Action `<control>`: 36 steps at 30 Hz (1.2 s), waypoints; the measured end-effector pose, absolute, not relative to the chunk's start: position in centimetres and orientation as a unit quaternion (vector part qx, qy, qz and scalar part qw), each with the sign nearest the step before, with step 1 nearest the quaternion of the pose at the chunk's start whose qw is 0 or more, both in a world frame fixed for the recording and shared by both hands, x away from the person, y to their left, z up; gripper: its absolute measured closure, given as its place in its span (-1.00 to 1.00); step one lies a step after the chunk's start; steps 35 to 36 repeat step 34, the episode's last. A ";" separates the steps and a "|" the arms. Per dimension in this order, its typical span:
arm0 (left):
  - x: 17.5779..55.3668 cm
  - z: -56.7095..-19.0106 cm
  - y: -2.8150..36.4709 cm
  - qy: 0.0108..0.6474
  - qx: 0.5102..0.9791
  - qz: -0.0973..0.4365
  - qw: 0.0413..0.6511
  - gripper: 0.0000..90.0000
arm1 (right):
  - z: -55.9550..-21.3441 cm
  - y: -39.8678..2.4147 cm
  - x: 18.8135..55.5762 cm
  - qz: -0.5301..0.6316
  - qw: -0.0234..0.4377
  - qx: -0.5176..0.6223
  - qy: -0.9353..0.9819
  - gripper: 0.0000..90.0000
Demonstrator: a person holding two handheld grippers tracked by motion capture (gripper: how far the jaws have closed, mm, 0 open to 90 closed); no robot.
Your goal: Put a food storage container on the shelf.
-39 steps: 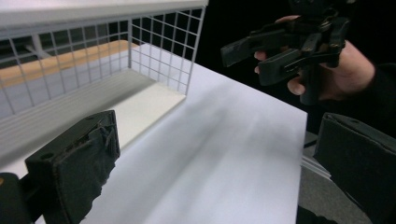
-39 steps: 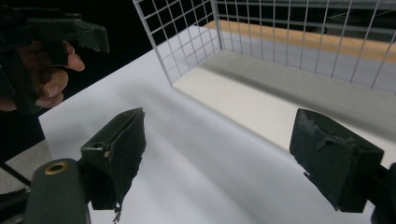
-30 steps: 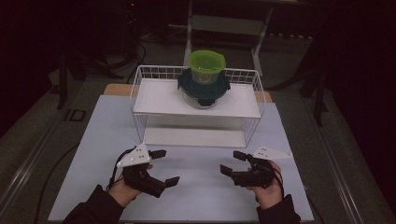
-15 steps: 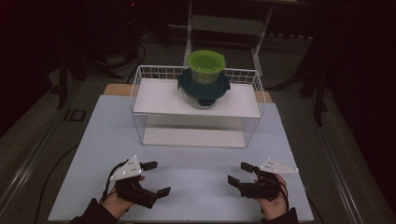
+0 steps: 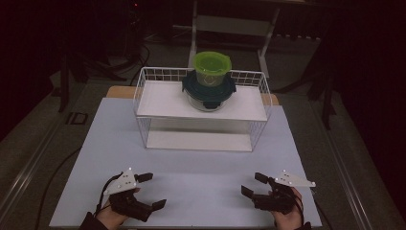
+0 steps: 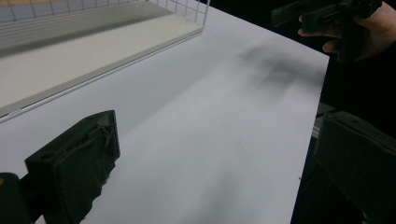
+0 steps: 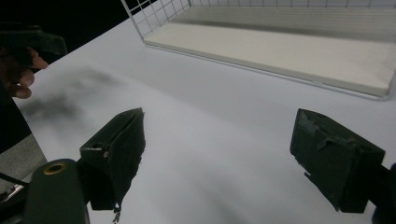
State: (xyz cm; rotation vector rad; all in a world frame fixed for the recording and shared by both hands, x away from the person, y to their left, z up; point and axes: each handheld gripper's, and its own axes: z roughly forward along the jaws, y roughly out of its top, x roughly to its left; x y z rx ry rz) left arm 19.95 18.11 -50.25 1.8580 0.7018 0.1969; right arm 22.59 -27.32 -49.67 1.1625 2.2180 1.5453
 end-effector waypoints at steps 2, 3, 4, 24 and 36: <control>19.9 -50.3 18.4 0.299 0.781 0.081 0.542 -1.00 | -49.8 -27.6 22.4 0.519 0.100 0.398 0.750 -0.61; 19.9 -50.4 18.5 0.300 0.782 0.082 0.540 -1.00 | -49.9 -27.7 22.3 0.519 0.100 0.399 0.749 -0.61; 19.9 -50.4 18.6 0.300 0.782 0.084 0.540 -1.00 | -49.9 -27.8 22.2 0.517 0.101 0.401 0.749 -0.61; 19.8 -50.7 19.5 0.306 0.778 0.101 0.540 -1.00 | -50.7 -29.0 22.4 0.518 0.095 0.423 0.737 -0.61; 19.7 -50.7 19.2 0.301 0.781 0.099 0.538 -1.00 | -50.9 -29.0 22.6 0.517 0.088 0.427 0.736 -0.61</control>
